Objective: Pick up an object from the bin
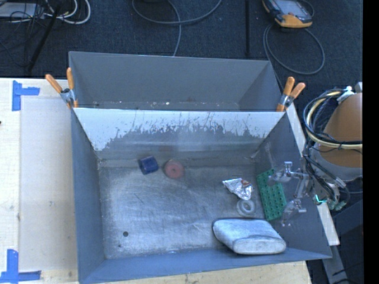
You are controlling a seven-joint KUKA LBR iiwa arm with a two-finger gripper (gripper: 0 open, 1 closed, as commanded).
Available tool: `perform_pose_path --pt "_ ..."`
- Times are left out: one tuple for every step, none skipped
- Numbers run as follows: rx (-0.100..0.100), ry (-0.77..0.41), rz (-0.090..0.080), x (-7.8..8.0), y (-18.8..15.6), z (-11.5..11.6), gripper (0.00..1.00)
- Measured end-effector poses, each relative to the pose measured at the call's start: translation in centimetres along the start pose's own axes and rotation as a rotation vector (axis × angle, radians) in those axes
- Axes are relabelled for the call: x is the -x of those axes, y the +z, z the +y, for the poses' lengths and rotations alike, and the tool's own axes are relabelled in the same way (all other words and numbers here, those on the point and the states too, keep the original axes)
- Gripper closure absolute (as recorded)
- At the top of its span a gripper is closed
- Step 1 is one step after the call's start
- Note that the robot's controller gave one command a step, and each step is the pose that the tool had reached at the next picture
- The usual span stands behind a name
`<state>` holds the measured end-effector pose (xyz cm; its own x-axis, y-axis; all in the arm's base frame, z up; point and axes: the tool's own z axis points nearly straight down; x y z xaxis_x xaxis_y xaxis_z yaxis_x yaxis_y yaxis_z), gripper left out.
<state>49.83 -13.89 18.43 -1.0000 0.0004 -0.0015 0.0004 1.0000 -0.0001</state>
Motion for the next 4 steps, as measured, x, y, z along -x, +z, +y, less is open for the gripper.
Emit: perform_pose_path --pt "-0.002 -0.048 -0.009 3.9 11.3 -1.9 0.0" --pt "0.0 -0.052 -0.003 3.8 11.1 -1.8 1.0" --pt "0.0 -0.054 -0.005 3.7 11.2 -1.8 0.0" --pt "0.0 0.12 -0.005 8.8 11.1 5.5 0.0"
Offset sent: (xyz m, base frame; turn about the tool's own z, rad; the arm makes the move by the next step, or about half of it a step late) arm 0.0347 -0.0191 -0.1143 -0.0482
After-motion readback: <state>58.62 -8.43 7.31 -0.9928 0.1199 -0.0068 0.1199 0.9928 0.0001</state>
